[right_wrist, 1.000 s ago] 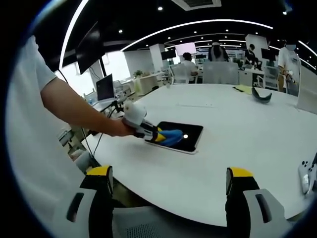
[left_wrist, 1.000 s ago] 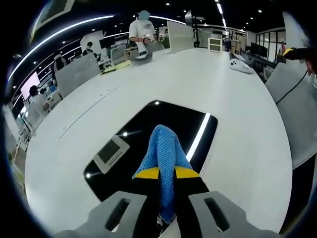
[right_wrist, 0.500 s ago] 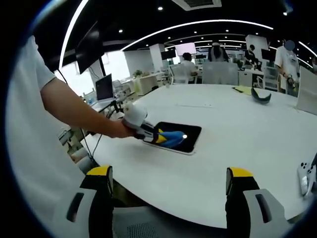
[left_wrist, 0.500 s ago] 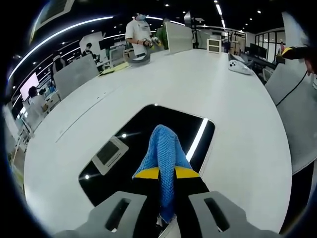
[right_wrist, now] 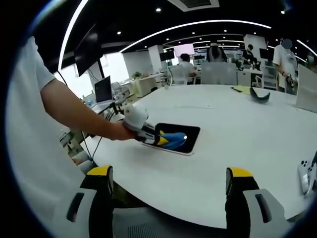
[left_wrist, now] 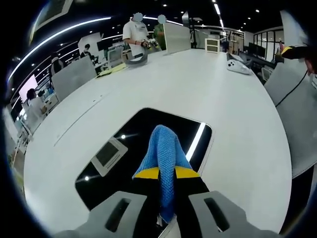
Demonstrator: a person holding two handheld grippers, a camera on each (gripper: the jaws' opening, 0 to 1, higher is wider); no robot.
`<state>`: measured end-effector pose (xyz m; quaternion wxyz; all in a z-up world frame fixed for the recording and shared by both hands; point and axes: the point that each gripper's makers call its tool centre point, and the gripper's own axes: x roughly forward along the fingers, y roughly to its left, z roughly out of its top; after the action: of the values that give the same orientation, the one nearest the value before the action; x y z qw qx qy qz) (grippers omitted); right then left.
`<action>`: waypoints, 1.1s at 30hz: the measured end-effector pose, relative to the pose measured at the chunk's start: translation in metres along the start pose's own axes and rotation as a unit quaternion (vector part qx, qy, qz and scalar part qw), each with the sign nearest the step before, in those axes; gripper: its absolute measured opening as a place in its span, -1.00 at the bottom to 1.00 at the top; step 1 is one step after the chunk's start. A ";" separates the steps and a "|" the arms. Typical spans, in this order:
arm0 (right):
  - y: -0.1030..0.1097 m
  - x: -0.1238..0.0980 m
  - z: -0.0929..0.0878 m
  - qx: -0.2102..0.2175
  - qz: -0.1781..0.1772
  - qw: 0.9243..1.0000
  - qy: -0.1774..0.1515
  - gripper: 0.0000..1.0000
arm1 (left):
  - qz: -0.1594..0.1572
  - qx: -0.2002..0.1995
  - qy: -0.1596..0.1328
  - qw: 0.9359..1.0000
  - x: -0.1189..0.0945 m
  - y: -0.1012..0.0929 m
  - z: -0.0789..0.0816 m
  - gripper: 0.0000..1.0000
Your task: Wipe the mirror surface with the cleaning cloth until all visible marks leave the cleaned area.
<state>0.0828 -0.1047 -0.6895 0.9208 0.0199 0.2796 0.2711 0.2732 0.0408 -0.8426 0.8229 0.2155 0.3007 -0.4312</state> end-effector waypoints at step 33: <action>-0.024 -0.014 -0.009 0.022 -0.012 1.000 -0.004 0.87 | -0.026 0.019 -0.010 0.999 0.025 -0.035 0.027 -0.87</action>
<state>0.0801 -0.1337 -0.6950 0.9245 0.0376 0.2820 0.2539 0.2637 -0.0091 -0.8432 0.8099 0.2189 0.2896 -0.4607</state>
